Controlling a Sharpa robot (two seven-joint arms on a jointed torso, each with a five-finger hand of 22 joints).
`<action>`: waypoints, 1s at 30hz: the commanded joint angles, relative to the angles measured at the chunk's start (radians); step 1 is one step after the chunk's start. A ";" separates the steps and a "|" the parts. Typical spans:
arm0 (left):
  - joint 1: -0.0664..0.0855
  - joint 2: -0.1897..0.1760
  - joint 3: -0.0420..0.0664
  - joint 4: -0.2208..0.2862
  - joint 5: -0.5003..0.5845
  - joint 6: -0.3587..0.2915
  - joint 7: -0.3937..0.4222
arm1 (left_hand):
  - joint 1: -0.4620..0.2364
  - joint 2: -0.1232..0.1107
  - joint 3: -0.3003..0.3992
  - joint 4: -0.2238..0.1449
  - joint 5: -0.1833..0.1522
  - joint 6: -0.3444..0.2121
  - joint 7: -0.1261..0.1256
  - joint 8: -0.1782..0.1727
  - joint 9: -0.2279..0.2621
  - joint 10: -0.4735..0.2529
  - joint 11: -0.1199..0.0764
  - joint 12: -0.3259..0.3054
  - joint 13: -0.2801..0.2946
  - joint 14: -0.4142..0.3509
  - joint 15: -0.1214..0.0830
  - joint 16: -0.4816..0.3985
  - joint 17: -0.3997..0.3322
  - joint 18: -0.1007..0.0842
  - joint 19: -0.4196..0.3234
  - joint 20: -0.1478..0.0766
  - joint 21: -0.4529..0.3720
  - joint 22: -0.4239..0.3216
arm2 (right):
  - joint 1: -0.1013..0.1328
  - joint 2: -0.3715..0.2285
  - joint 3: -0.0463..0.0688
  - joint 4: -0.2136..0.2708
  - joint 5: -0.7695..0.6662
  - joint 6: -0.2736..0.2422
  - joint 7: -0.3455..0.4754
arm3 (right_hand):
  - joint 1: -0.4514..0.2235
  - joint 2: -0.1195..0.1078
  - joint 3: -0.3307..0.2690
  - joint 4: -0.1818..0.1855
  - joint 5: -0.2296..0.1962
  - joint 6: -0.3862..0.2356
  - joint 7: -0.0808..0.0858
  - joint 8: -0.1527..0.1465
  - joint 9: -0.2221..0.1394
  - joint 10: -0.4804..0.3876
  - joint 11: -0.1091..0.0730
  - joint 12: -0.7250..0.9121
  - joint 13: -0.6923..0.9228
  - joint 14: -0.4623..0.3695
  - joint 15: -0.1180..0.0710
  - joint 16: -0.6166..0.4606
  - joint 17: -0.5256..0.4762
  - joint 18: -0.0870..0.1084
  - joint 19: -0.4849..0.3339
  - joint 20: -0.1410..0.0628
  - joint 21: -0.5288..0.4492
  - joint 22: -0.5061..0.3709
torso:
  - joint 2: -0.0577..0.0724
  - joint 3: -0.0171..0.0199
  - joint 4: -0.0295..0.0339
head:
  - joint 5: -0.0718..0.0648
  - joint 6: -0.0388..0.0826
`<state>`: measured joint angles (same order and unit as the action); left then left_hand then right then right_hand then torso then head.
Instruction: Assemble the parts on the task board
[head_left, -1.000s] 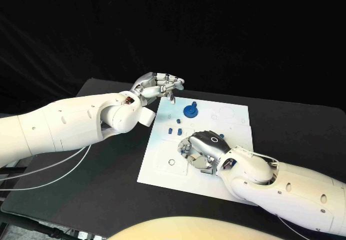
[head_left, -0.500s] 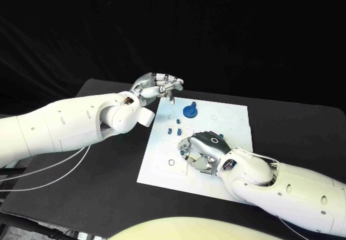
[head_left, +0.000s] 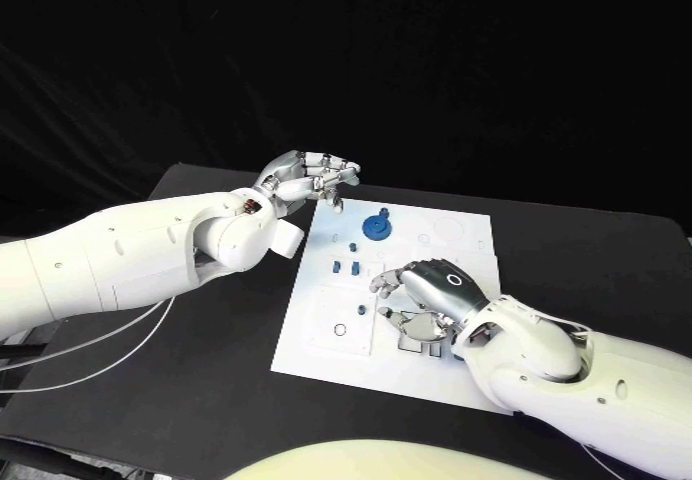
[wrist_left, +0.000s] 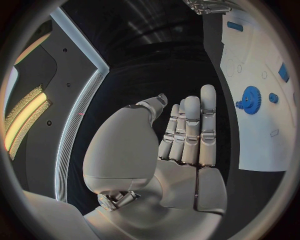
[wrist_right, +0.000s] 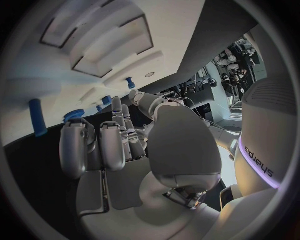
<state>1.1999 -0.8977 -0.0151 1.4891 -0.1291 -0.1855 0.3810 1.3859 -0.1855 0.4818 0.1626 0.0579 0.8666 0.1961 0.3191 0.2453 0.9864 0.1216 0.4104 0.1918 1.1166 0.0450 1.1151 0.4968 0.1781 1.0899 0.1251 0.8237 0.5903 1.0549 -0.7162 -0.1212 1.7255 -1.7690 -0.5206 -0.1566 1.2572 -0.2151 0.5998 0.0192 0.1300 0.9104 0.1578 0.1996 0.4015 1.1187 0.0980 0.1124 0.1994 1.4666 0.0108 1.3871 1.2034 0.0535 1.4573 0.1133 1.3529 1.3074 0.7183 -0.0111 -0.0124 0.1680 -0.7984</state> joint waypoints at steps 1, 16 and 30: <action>0.001 -0.001 0.001 0.002 0.005 0.016 0.002 | -0.005 -0.006 0.006 0.003 -0.002 -0.010 -0.001 -0.006 0.002 -0.010 0.002 0.004 0.001 -0.005 0.000 -0.001 -0.002 0.006 0.001 0.005 -0.005 -0.002 | 0.027 -0.048 0.008 0.030 0.023 -0.012 -0.006 | -0.003 -0.004 -0.006 0.003 0.004 0.008 0.003 0.004 0.002 0.005 -0.001 0.006 0.001 0.029 0.005 0.000 -0.001 -0.003 0.000 0.007 0.000 0.159 | -0.001 -0.0018 -0.0019 | -0.014 0.009; 0.000 -0.002 0.000 0.004 0.005 0.022 0.002 | -0.005 -0.005 0.006 0.003 -0.002 -0.010 -0.001 -0.006 0.002 -0.011 0.002 0.006 0.002 -0.006 0.000 -0.001 -0.002 0.006 0.001 0.005 -0.006 -0.002 | 0.135 -0.186 0.018 -0.006 0.095 0.222 0.008 | -0.019 -0.033 -0.074 0.020 0.019 -0.024 0.000 -0.018 -0.009 -0.070 0.005 -0.009 -0.019 0.031 0.011 0.009 0.009 0.002 -0.011 0.011 -0.024 0.151 | -0.002 -0.0024 -0.0039 | -0.050 0.030; 0.000 -0.002 0.000 0.002 0.006 0.023 0.002 | -0.005 -0.005 0.006 0.003 -0.002 -0.010 -0.001 -0.006 0.002 -0.011 0.002 0.006 0.002 -0.006 0.000 -0.001 -0.002 0.006 0.001 0.005 -0.006 -0.002 | 0.135 -0.144 0.012 -0.048 0.080 0.273 0.006 | 0.004 -0.010 -0.080 0.021 0.016 -0.003 -0.004 -0.008 -0.007 -0.050 0.000 0.012 -0.019 0.034 0.007 0.018 0.019 -0.002 0.000 0.008 -0.006 0.161 | 0.000 -0.0033 -0.0011 | -0.048 0.027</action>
<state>1.1998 -0.9005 -0.0154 1.4894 -0.1289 -0.1798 0.3774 1.3859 -0.1855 0.4846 0.1654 0.0579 0.8632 0.1926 0.3191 0.2464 0.9830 0.1251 0.4103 0.1927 1.1166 0.0450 1.1151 0.4960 0.1780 1.0899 0.1251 0.8237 0.5890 1.1914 -0.8614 -0.1084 1.6795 -1.6795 -0.2968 -0.1539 1.2546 -0.2279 0.5251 0.0411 0.1493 0.9008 0.1529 0.1852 0.3936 1.0635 0.0967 0.1190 0.1809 1.4665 0.0179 1.3980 1.2221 0.0535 1.4506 0.1198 1.3416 1.3079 0.7172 -0.0146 -0.0128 0.1168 -0.7697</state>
